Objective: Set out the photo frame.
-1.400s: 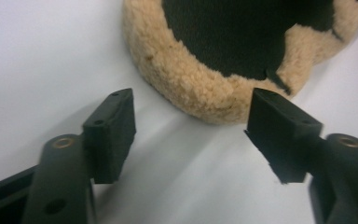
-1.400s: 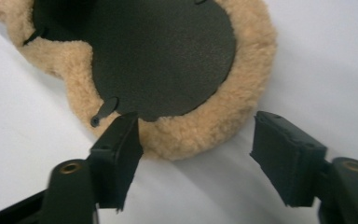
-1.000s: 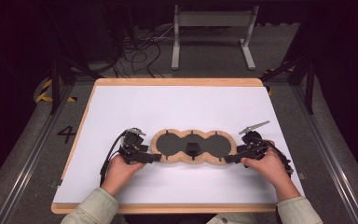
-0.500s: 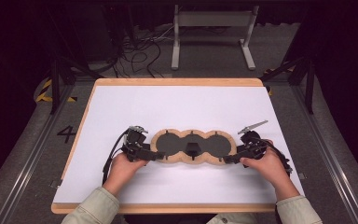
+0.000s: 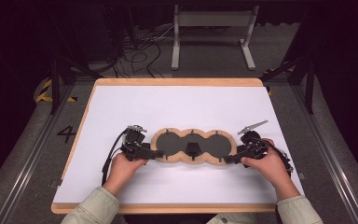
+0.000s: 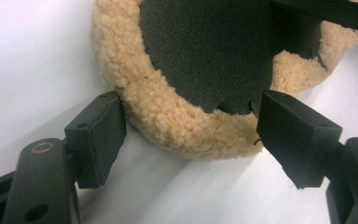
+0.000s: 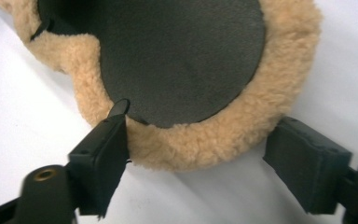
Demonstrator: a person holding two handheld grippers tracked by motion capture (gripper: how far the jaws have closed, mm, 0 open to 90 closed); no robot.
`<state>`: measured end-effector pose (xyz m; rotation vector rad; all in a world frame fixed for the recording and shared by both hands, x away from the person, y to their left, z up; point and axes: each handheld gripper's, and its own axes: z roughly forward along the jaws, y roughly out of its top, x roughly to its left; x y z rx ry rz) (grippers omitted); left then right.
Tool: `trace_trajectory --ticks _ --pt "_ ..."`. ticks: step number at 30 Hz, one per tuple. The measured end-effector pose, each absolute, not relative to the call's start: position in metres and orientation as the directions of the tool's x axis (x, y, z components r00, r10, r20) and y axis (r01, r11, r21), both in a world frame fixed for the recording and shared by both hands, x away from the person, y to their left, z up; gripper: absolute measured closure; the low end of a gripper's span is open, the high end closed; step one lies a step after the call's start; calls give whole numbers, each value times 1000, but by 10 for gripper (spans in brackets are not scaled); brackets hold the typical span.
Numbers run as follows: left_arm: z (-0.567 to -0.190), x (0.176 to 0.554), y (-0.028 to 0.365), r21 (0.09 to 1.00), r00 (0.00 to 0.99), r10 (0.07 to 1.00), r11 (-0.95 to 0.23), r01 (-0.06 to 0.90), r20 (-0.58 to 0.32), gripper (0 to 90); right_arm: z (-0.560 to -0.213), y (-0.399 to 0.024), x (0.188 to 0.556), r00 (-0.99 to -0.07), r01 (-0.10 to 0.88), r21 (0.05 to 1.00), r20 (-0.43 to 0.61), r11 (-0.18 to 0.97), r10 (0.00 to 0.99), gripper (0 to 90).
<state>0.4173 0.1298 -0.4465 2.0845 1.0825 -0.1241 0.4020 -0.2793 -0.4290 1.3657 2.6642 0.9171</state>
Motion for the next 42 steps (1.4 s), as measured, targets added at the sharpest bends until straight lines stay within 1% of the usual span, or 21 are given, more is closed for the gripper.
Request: trace_trajectory --ticks 4,5,7,9,13,15,16,18,20,21,23,25,28,30,31,33,39,42 --pt "-441 411 131 620 653 652 -340 707 -386 276 -424 -283 398 -616 729 527 224 438 756 316" --pt "-439 411 132 631 661 656 -347 694 -365 284 -423 -284 397 -617 724 534 217 437 756 343" --pt "-437 408 133 648 669 654 -344 680 -355 298 -420 -285 395 -617 718 544 208 434 759 392" --pt "-435 407 133 653 671 657 -346 673 -344 323 -417 -287 392 -613 712 557 196 427 766 438" --pt "-431 397 133 666 687 671 -381 641 -278 390 -415 -288 388 -619 700 567 178 434 765 465" --pt "-430 391 132 673 700 674 -406 618 -237 413 -413 -289 383 -625 689 576 165 440 763 532" --pt "-430 391 132 673 700 674 -406 618 -237 422 -413 -289 383 -625 689 576 165 440 763 532" --pt "-429 388 133 676 703 677 -414 610 -220 435 -409 -290 379 -629 675 589 145 444 764 576" --pt "-428 385 134 679 702 683 -418 603 -203 483 -404 -289 375 -639 657 596 114 462 761 604" --pt "-427 385 135 681 703 684 -421 599 -196 483 -404 -289 375 -639 657 596 114 462 761 604" --pt "-427 382 136 674 701 692 -437 596 -171 540 -404 -287 373 -649 648 591 100 481 754 622" --pt "-424 377 137 677 715 687 -466 570 -128 590 -404 -288 369 -657 640 595 97 486 747 640" --pt "-422 374 138 675 725 681 -487 554 -104 635 -401 -290 366 -667 633 600 101 490 738 655" --pt "-421 373 139 680 724 680 -479 555 -112 658 -400 -291 363 -680 622 602 97 501 727 655" --pt "-421 373 141 681 720 681 -465 565 -132 668 -399 -291 362 -681 622 601 98 502 726 662" --pt "-421 374 143 684 718 681 -456 570 -144 690 -398 -291 360 -684 618 601 94 506 724 679" --pt "-421 373 142 692 706 692 -438 574 -147 694 -397 -289 360 -668 631 595 90 498 739 681" --pt "-420 373 143 707 707 689 -421 568 -158 697 -396 -290 360 -655 631 610 89 478 751 686"
